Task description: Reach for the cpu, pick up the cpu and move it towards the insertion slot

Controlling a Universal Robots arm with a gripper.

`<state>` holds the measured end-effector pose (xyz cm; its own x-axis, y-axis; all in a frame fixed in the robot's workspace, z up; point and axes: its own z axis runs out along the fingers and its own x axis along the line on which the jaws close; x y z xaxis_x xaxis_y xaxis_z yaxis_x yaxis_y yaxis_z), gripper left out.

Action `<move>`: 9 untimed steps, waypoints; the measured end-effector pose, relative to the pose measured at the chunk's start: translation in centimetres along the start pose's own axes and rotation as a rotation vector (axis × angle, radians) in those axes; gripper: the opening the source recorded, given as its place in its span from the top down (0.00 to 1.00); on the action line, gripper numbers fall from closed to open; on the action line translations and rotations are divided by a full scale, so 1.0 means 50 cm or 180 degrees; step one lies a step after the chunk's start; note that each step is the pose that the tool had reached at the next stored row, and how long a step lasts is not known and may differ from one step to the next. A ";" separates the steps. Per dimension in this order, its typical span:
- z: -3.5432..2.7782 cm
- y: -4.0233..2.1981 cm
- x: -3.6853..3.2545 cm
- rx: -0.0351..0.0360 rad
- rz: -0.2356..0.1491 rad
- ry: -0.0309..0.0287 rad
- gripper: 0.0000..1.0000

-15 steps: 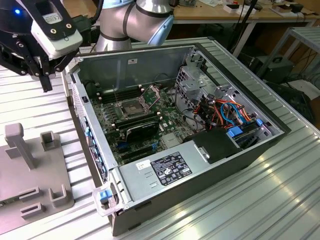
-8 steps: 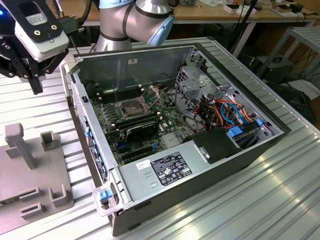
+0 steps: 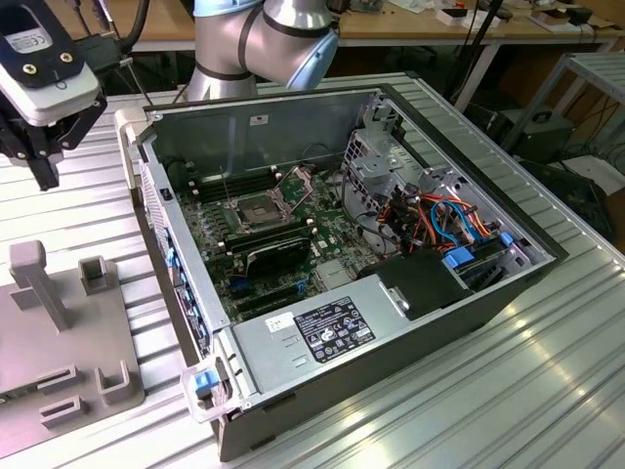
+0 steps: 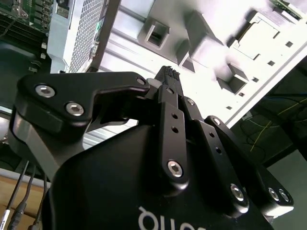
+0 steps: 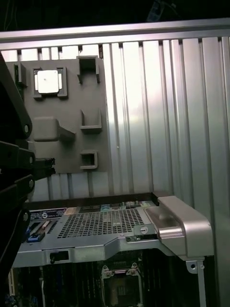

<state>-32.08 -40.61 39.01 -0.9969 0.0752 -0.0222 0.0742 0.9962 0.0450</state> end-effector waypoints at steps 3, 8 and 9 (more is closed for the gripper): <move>0.000 -0.002 0.014 0.0000 0.0000 0.0000 0.89; 0.000 -0.007 0.039 0.0000 0.0000 0.0000 0.89; 0.000 -0.008 0.044 0.0000 0.0000 0.0000 0.89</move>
<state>-34.30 -40.82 38.94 -0.9969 0.0753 -0.0222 0.0743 0.9962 0.0450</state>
